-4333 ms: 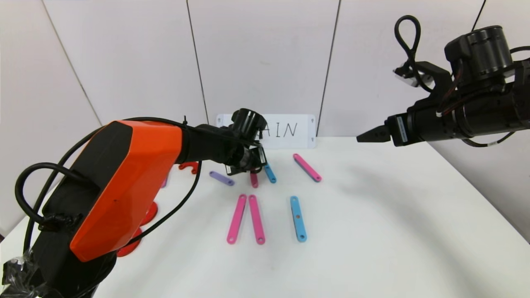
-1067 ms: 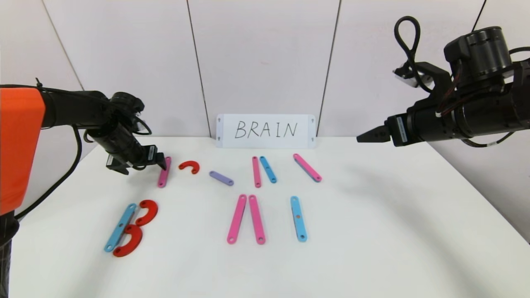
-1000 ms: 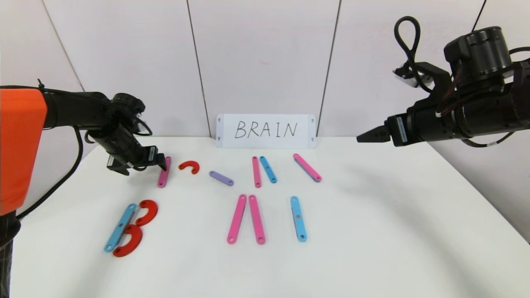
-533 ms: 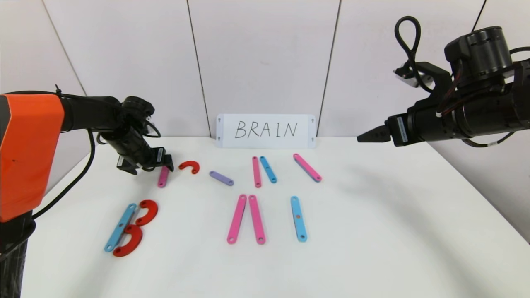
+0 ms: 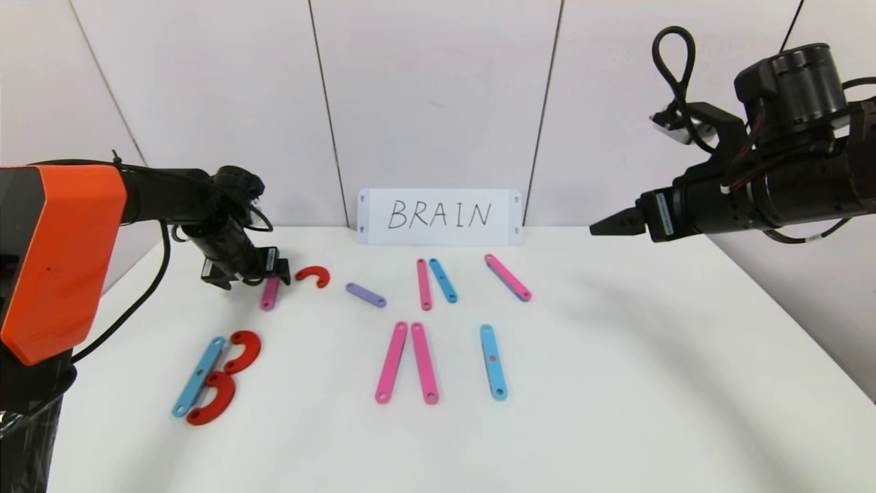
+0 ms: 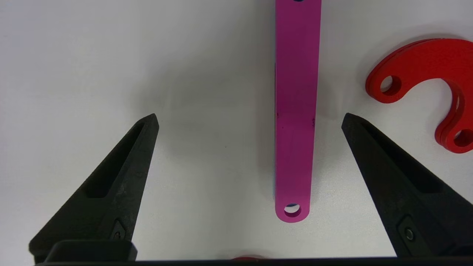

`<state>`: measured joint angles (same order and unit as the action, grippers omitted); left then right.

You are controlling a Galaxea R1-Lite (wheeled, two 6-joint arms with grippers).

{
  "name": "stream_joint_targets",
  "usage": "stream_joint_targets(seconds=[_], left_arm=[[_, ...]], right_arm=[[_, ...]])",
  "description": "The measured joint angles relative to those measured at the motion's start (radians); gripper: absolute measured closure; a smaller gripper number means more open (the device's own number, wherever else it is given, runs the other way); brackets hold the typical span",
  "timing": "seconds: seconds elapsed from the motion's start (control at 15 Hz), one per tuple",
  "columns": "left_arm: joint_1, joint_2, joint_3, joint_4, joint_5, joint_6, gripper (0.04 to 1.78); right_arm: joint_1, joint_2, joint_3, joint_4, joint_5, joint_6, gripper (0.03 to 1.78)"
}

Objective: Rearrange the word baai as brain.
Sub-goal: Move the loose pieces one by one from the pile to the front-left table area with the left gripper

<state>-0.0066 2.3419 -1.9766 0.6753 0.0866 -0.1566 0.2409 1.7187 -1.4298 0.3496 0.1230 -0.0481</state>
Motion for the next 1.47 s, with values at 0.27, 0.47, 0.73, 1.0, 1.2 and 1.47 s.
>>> stream_joint_targets(seconds=[0.27, 0.47, 0.73, 1.0, 1.2, 1.47], left_arm=[[0.0, 0.007, 0.0, -0.001, -0.01, 0.0, 0.08], [-0.006, 0.012, 0.0, -0.003, -0.013, -0.005, 0.09], [-0.008, 0.013, 0.0, -0.003, -0.017, -0.009, 0.33], [-0.007, 0.013, 0.001, -0.003, -0.017, -0.02, 0.97], [-0.008, 0.012, 0.001, -0.003, -0.023, -0.021, 1.44], [-0.012, -0.003, 0.001, 0.006, -0.053, -0.022, 1.51]], right_arm=[[0.0, 0.0, 0.0, 0.0, 0.0, 0.0, 0.07], [0.0, 0.0, 0.0, 0.0, 0.0, 0.0, 0.07], [0.001, 0.0, 0.0, 0.001, 0.0, 0.0, 0.07], [0.004, 0.0, 0.001, 0.001, -0.001, -0.002, 0.07], [0.009, 0.0, 0.003, 0.003, -0.001, -0.003, 0.07], [0.01, 0.0, 0.003, 0.002, -0.001, -0.003, 0.07]])
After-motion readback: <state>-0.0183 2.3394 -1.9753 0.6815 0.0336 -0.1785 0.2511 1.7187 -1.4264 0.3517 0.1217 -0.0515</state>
